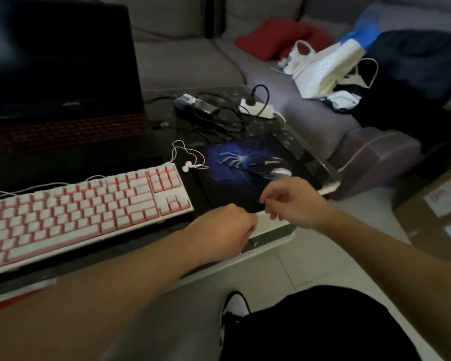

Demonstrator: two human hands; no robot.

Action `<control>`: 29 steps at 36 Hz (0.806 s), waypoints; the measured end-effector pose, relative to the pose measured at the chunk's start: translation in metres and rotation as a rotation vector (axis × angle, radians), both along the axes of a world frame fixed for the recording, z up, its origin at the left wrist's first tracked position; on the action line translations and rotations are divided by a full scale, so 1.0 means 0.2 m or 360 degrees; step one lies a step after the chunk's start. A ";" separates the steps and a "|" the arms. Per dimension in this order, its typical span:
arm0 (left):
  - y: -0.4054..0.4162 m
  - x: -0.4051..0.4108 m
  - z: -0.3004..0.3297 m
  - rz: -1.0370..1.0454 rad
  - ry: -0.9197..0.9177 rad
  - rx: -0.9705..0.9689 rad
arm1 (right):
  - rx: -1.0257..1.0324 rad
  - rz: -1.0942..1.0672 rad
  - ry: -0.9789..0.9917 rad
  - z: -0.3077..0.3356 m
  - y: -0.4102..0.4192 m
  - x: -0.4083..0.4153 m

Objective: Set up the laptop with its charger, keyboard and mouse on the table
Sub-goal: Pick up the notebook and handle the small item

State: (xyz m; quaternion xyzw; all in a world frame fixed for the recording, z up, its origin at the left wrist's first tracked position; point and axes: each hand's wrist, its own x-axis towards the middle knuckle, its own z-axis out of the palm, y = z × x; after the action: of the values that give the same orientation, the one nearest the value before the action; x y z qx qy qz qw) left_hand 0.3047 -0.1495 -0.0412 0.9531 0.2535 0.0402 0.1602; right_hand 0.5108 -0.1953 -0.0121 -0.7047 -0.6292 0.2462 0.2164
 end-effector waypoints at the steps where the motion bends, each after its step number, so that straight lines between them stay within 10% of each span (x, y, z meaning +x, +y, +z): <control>1: -0.01 0.04 -0.04 0.0015 0.0033 -0.0045 | -0.0011 -0.0010 0.0034 -0.04 -0.04 0.01; 17: -0.07 0.32 -0.97 0.0497 0.0164 -0.0570 | -0.0602 0.0167 -0.0293 -1.02 -0.10 0.13; 29: -0.20 0.42 -1.03 0.0409 0.0578 -0.0722 | -0.0735 0.0212 -0.0485 -1.20 -0.19 0.09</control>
State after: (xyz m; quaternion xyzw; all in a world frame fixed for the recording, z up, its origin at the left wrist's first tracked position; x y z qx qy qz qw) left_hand 0.3883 -0.1894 -0.2477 0.8449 0.3989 -0.1681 0.3143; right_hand 0.5285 -0.2329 -0.2521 -0.7214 -0.6266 0.2880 -0.0634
